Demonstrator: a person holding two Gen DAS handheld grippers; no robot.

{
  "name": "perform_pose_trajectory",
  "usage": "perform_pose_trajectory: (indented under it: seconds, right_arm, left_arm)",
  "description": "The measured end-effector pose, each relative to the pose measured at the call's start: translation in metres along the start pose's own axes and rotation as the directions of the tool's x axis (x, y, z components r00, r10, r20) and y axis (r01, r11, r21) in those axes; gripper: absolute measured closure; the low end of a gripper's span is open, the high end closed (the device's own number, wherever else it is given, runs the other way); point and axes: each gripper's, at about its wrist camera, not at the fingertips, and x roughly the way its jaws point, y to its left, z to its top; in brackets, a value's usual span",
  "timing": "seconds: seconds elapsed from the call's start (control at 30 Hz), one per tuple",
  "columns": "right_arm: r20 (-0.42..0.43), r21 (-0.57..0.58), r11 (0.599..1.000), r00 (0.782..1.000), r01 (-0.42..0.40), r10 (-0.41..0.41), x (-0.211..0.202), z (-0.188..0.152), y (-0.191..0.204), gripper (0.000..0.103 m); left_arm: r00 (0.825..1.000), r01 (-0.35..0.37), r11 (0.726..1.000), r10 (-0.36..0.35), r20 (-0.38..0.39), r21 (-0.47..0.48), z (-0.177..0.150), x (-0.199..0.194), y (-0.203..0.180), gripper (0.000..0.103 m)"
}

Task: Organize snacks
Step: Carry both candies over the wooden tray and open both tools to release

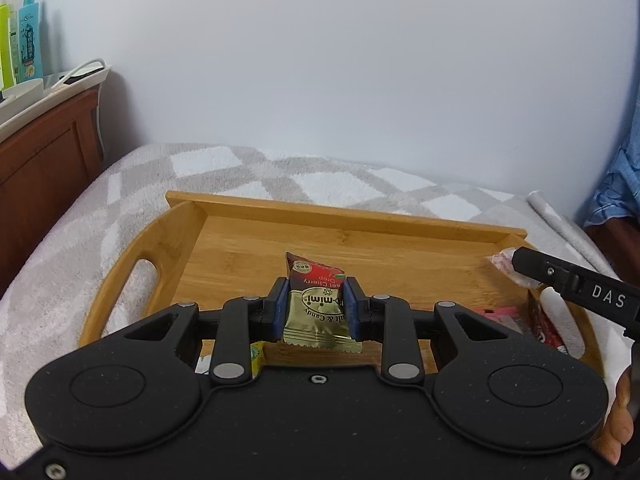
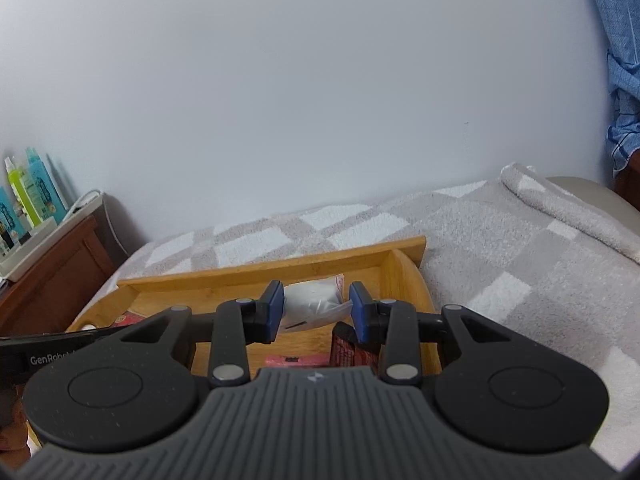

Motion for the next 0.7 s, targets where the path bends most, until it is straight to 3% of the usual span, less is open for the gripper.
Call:
perform_pose_trajectory:
  seconds: [0.7]
  right_arm:
    - [-0.022, -0.026, 1.0, 1.0, 0.003, -0.003, 0.008, -0.003, 0.002, 0.064]
  left_arm:
    - [0.999, -0.031, 0.999, 0.032, -0.024, 0.039, -0.011, 0.017, -0.006, 0.076]
